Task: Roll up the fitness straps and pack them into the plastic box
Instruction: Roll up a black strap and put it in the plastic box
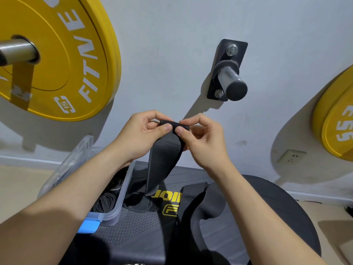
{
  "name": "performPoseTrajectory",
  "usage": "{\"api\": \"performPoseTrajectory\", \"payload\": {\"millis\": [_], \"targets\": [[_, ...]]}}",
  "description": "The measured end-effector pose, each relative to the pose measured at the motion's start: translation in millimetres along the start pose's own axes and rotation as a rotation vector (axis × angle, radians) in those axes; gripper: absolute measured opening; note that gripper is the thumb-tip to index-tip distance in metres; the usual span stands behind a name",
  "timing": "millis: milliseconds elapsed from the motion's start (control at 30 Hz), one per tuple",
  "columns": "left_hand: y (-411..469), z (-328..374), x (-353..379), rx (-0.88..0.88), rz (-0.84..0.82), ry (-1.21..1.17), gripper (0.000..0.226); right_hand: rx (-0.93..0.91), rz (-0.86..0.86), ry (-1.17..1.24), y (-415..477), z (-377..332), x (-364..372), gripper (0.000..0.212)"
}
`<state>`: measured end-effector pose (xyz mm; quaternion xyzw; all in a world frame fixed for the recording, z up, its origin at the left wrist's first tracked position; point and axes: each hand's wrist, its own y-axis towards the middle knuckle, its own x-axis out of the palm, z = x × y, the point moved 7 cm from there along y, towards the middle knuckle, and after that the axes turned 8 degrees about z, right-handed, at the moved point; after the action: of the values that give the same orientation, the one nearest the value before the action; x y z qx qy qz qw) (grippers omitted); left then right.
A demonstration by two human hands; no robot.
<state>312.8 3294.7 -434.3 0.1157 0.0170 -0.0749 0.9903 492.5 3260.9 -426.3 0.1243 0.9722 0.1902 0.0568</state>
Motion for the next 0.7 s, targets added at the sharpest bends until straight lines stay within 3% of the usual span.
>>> {"api": "performPoseTrajectory", "payload": {"millis": [133,233,367,533,700], "targets": [[1.2,9.4,-4.5,0.061,0.029,-0.073,0.032,0.028,-0.016,0.107,1.2,-7.4,-2.0,0.002],[2.0,7.7,-3.6,0.037,0.017,-0.101,0.022,0.033,0.039,0.066,4.0,-5.0,-4.7,0.018],[3.0,4.2,-4.3,0.019,0.038,-0.131,0.012,0.02,0.049,-0.001,3.6,-2.8,-2.4,0.014],[1.0,3.4,-5.3,0.036,0.025,-0.079,0.03,0.085,0.006,-0.005,2.3,2.7,-1.8,0.008],[-1.6,1.6,0.0,0.021,0.029,0.015,0.021,0.109,0.033,0.004,5.7,5.5,-6.5,0.01]]}}
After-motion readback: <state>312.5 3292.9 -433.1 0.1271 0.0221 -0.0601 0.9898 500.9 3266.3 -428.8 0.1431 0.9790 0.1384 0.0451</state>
